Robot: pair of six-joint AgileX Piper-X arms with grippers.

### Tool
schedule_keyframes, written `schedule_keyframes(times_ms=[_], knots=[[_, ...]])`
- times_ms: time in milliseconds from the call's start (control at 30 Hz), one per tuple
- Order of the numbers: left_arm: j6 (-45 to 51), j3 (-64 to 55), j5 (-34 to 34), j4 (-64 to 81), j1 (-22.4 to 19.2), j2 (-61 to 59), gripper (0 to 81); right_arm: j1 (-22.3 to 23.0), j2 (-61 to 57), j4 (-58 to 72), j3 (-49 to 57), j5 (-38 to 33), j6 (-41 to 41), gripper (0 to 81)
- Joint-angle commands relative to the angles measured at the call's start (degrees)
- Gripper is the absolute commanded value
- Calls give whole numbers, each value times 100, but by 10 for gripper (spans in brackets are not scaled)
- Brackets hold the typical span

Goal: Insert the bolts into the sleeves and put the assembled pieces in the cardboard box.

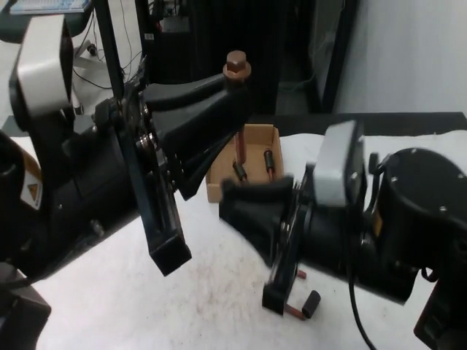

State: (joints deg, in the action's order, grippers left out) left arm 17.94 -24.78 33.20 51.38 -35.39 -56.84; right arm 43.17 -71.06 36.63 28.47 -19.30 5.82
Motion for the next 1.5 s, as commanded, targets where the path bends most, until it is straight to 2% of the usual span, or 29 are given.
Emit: schedule_keyframes(times_ms=[0,200,267,500,667,1033,1233,1467], knots=[[59,-38,-76,116,4,0,0,15,20,282,39,122,75,9],[49,-38,-1175,116,28,0,0,15,20,619,39,122,476,9],[49,-38,-1266,116,89,0,0,15,20,805,39,90,478,9],[49,-38,-1223,68,180,0,0,28,20,925,39,-2,478,9],[49,-38,-750,22,180,0,0,28,20,925,39,-2,478,9],[49,-38,-649,2,180,-6,0,28,20,776,50,0,478,9],[49,-38,-522,-714,180,-14,0,28,20,776,50,-10,478,9],[49,-38,-531,-672,180,-45,0,28,20,776,50,-10,478,9]])
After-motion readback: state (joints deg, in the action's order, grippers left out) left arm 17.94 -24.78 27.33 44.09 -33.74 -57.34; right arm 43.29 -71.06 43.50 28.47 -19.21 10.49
